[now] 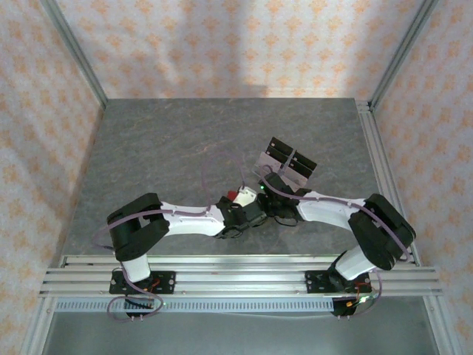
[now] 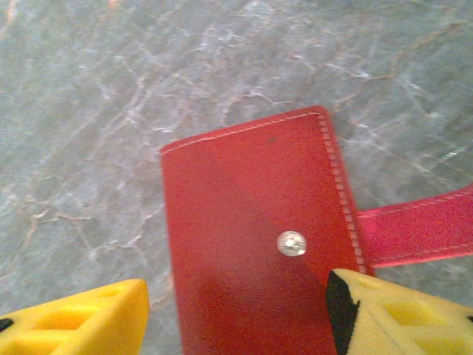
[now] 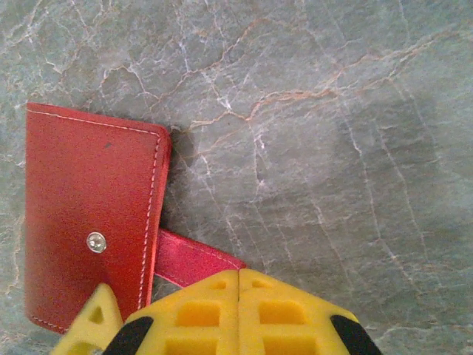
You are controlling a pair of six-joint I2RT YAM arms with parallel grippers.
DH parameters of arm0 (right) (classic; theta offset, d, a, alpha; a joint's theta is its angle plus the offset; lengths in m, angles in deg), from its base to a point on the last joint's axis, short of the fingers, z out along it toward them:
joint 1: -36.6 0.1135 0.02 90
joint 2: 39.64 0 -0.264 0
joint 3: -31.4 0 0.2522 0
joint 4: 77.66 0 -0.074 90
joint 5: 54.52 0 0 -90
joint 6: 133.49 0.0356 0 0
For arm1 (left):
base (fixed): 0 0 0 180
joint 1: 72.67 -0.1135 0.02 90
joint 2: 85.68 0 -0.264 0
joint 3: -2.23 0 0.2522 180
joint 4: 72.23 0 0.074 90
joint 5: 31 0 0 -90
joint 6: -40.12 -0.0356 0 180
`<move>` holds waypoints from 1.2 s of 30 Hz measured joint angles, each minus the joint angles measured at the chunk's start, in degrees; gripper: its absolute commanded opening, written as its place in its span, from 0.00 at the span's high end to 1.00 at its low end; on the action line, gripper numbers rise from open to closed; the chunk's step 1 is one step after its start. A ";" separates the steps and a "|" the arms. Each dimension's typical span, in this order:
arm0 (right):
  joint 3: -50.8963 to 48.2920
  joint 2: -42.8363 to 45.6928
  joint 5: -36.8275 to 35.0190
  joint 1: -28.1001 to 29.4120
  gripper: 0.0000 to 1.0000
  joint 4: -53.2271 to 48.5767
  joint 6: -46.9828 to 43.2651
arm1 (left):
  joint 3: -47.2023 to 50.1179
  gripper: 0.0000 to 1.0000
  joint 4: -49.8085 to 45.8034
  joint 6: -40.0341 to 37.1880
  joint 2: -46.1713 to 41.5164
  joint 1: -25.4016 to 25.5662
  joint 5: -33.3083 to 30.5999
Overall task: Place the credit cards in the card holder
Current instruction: Open the card holder at the bottom-center of the table.
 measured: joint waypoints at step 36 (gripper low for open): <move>27.34 -6.58 10.84 3.15 1.00 -6.75 0.00 | 15.17 0.32 -1.22 9.14 -26.38 -16.87 3.82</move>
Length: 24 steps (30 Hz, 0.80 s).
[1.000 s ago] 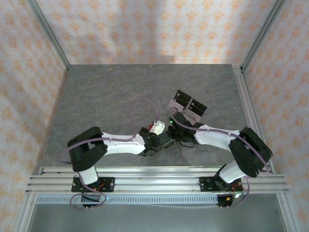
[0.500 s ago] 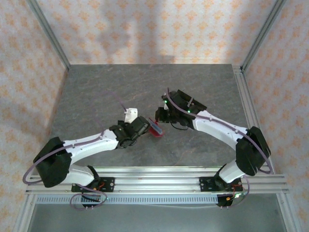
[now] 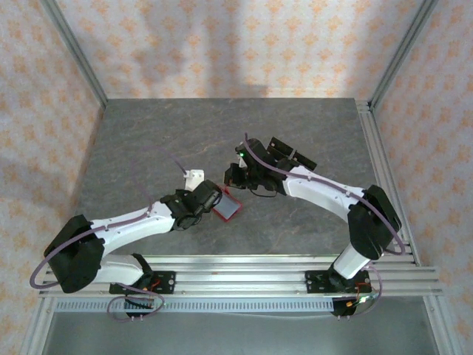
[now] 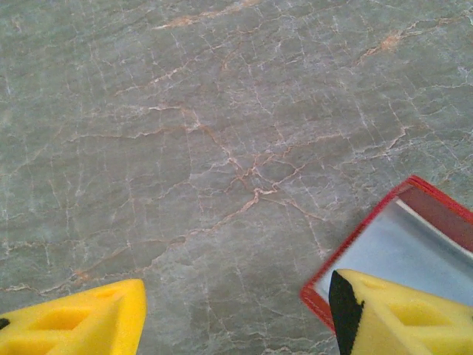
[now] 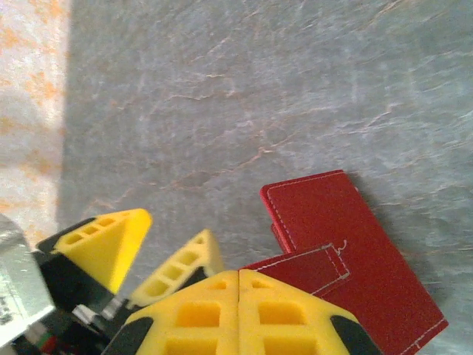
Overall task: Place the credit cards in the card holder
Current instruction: Open the card holder at the bottom-center of the table.
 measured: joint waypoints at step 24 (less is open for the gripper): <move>-33.07 15.45 -13.64 -2.29 1.00 16.55 19.91 | 0.46 0.32 -0.07 1.22 -2.97 -4.20 5.29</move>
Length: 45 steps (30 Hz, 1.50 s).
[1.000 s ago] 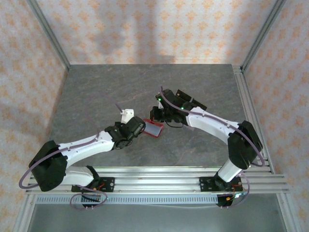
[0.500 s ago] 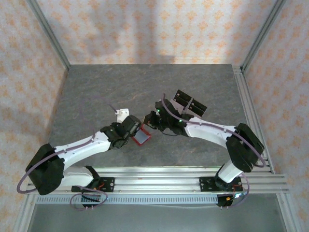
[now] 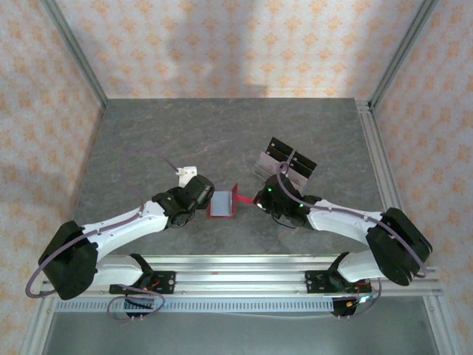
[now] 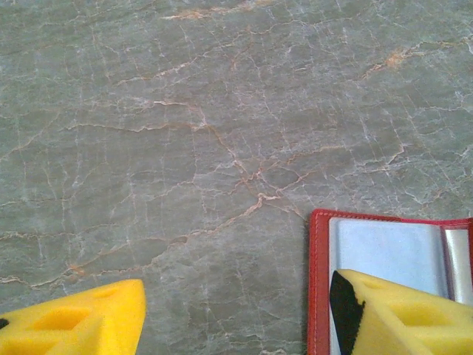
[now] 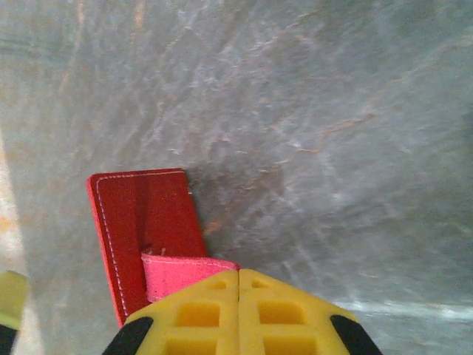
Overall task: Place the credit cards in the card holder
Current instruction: Open the card holder at the bottom-center of the table.
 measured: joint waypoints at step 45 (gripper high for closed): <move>14.78 4.46 -0.26 -0.37 0.69 -21.40 -16.65 | -0.74 0.30 4.55 1.18 7.34 0.00 10.95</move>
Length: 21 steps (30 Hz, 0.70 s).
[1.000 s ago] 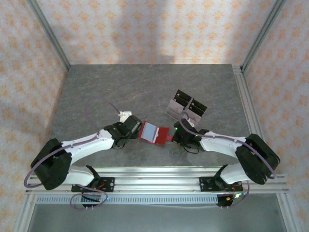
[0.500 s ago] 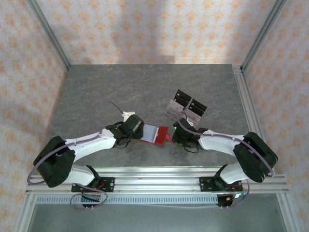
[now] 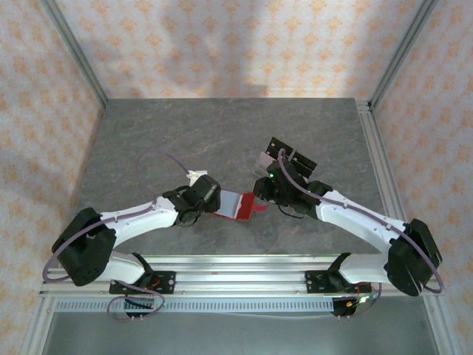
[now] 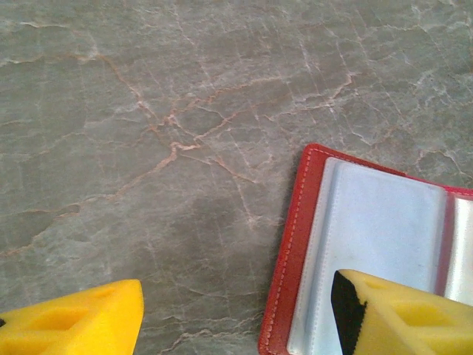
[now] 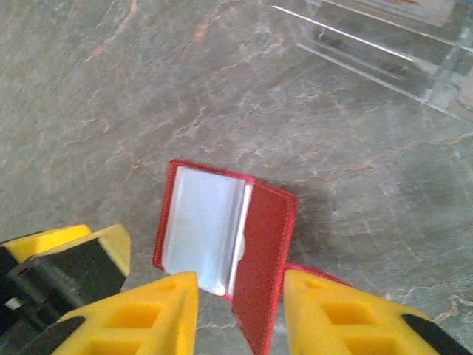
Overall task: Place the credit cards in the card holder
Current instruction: Open the card holder at the bottom-center of the table.
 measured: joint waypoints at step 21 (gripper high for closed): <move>-4.52 -19.61 7.63 2.99 1.00 7.96 -1.84 | -3.26 0.20 -4.15 -1.09 0.11 -4.35 -0.42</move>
